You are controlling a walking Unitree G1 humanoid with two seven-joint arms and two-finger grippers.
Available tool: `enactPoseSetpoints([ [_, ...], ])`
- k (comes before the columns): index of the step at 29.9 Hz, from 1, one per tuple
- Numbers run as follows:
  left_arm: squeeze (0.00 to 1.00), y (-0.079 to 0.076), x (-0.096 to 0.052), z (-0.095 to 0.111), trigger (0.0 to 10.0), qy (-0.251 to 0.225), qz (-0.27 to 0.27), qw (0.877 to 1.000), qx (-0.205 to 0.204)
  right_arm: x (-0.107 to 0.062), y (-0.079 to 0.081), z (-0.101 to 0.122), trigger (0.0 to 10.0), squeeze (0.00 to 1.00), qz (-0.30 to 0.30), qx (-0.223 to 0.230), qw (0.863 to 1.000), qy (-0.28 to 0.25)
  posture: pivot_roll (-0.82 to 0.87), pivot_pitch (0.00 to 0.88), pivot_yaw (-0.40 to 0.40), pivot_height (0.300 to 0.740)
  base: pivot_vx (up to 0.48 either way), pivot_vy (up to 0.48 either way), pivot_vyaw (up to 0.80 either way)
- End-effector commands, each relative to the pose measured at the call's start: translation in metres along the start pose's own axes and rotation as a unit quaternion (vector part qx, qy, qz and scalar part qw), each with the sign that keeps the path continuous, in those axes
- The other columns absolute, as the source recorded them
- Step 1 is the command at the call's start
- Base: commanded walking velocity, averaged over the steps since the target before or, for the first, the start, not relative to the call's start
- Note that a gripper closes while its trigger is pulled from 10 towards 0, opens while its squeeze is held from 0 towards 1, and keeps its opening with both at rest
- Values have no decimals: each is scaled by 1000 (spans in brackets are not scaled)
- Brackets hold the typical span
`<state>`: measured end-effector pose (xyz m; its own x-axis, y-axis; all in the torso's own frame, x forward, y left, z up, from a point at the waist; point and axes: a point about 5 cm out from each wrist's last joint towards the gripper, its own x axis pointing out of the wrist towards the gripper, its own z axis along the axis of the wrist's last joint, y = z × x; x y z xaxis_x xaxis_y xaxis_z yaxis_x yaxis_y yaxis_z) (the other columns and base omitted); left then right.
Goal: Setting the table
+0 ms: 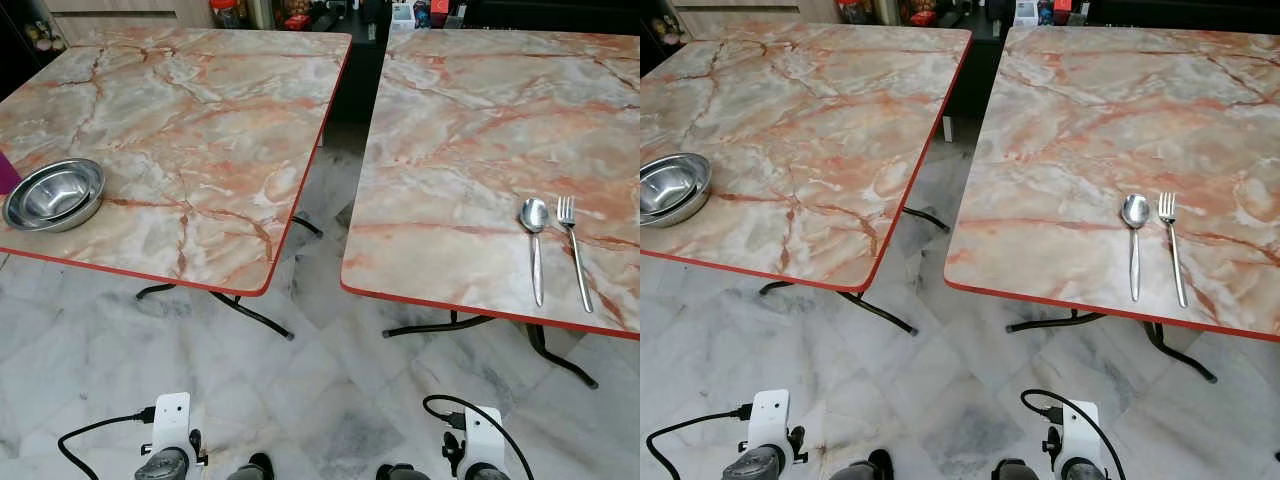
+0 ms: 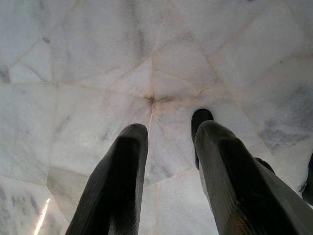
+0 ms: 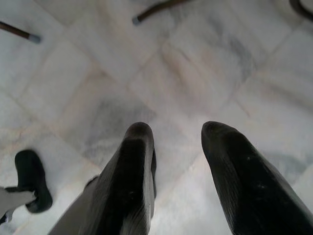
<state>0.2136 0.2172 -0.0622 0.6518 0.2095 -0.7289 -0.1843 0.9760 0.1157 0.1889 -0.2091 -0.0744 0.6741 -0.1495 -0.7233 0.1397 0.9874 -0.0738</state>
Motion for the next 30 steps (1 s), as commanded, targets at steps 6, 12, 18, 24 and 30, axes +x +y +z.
enactPoseSetpoints([
  [6,0,5,-2,-11,10000,19,4,1000,2,-2,0,-3,10000,0,1,-13,1000,-13,-95,186,54,740,0,0,0],
  [12,0,5,-2,-13,10000,19,2,1000,5,-3,-1,-3,10000,0,-8,-10,1000,-22,-103,179,57,740,0,0,0],
  [18,0,5,-3,-13,10000,19,0,1000,8,-4,-1,0,10000,0,-8,-4,999,-46,-103,177,60,740,0,0,0],
  [24,0,5,-3,-15,10000,21,-2,1000,11,-5,1,3,10000,0,0,-9,997,-72,-101,168,59,740,0,0,0],
  [30,0,5,-3,-16,10000,21,-4,1000,12,-6,1,4,10000,0,2,-16,997,-82,-97,164,61,740,0,0,0],
])
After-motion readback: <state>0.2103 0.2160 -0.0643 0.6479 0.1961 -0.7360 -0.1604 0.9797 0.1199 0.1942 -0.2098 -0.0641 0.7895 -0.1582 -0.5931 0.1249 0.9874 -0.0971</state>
